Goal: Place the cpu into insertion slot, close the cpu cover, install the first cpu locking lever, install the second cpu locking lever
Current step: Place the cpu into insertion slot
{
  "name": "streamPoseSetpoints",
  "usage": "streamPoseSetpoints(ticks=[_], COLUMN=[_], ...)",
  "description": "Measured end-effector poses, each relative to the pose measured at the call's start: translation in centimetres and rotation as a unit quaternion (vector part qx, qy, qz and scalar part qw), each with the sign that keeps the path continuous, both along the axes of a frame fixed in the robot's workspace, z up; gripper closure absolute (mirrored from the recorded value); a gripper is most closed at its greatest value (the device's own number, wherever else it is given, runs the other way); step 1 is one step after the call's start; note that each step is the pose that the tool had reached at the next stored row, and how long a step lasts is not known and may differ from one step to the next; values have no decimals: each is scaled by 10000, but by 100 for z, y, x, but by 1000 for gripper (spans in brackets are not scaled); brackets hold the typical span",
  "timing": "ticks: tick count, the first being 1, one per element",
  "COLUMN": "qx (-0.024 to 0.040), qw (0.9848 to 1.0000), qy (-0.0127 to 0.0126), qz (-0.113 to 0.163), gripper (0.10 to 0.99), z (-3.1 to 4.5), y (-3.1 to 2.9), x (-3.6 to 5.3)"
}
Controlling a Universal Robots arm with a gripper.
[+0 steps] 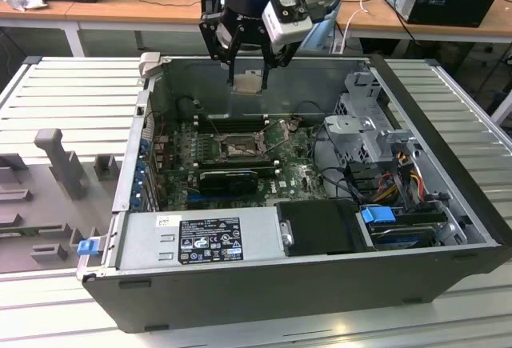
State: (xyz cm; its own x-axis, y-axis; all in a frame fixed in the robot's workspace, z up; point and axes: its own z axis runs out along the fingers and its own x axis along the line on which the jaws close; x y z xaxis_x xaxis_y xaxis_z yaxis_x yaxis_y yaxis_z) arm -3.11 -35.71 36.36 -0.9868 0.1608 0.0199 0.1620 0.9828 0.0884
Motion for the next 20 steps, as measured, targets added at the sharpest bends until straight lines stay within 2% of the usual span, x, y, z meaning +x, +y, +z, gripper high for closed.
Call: streamPoseSetpoints(ticks=[20], qx=[0], qw=[9992], qy=[0], qz=[-388], gripper=[561], z=[-1], y=[0], x=[0])
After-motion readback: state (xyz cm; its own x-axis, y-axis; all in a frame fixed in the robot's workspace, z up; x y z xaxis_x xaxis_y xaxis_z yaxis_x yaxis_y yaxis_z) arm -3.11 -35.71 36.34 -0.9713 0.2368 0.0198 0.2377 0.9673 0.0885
